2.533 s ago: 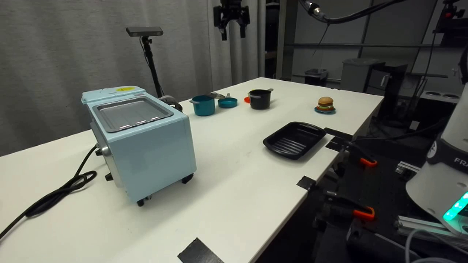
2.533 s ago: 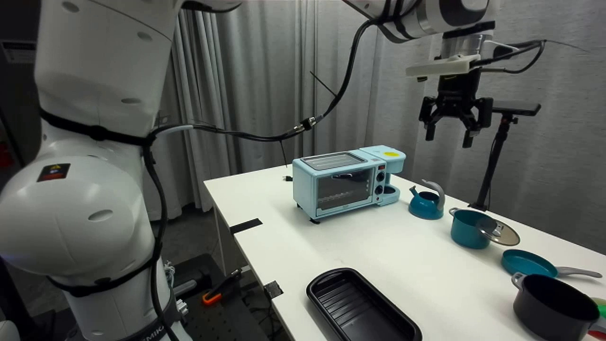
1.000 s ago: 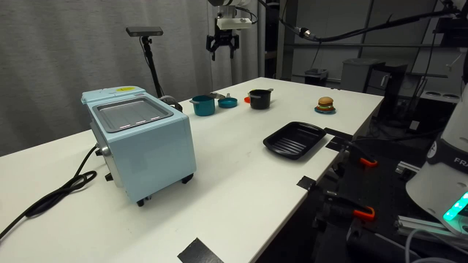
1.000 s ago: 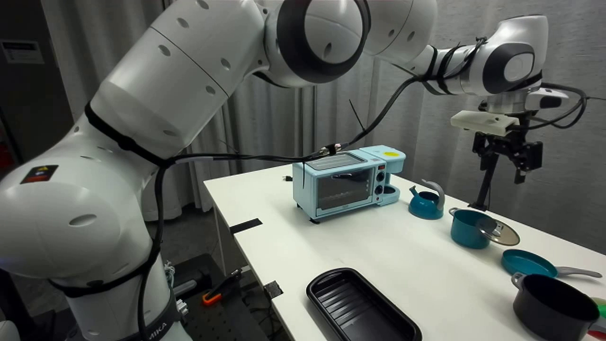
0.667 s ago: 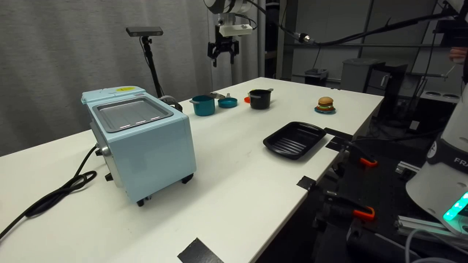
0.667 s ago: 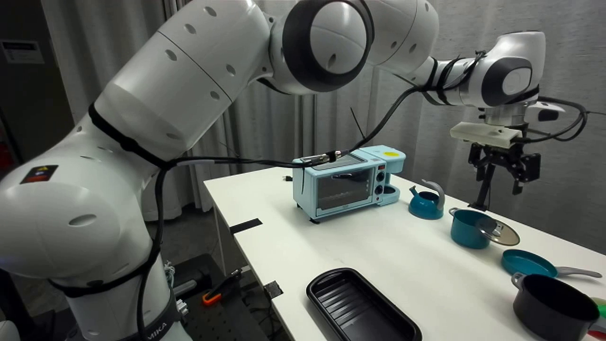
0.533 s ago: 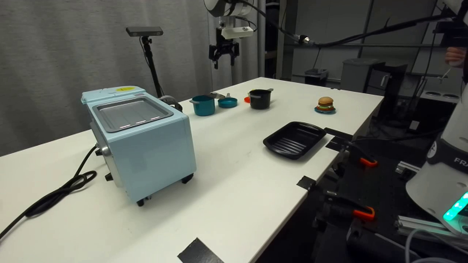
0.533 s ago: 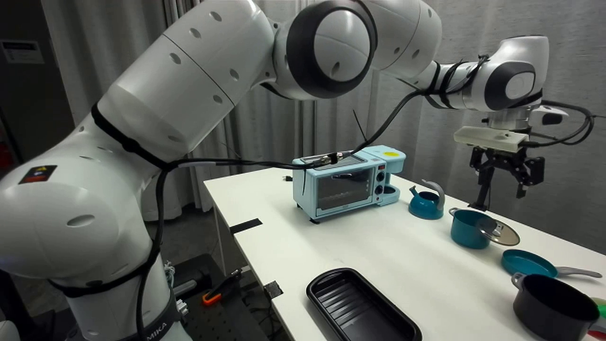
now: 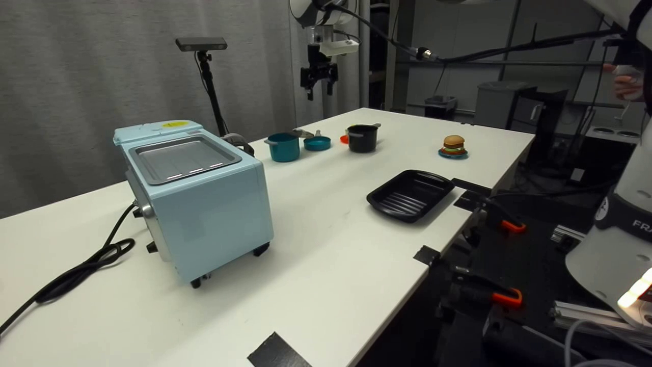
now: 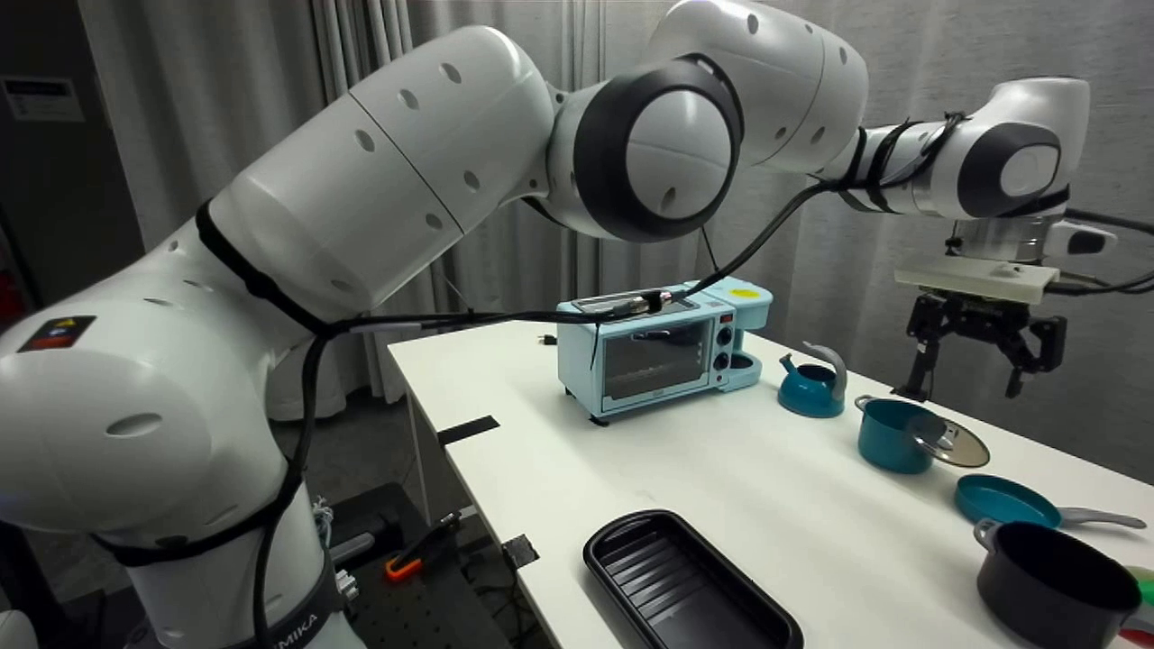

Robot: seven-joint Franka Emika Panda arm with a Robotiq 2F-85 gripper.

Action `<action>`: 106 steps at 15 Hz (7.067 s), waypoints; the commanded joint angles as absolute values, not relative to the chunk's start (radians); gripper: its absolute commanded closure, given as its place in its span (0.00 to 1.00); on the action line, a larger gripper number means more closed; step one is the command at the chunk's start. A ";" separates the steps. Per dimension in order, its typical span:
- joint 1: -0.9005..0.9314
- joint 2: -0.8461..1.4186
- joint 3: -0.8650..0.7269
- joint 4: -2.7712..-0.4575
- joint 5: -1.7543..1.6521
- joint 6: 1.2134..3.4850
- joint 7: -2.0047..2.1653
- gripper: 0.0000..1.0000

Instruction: Pick the lid on the blue pot and put it on the counter

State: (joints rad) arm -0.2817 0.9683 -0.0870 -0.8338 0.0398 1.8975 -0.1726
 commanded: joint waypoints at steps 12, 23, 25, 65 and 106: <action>-0.283 1.005 -0.077 -0.794 0.050 1.910 -0.181 0.00; -0.260 1.091 -0.033 -0.855 0.075 2.096 -0.154 0.00; -0.261 1.121 -0.022 -0.860 0.078 2.142 -0.159 0.00; -0.225 1.185 0.003 -0.903 0.072 2.517 -0.063 0.65; -0.240 0.941 -0.207 -1.157 -0.004 2.505 -0.080 0.27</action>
State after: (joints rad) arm -0.2511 1.0481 -0.2020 -1.0413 0.0139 2.5290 -0.0406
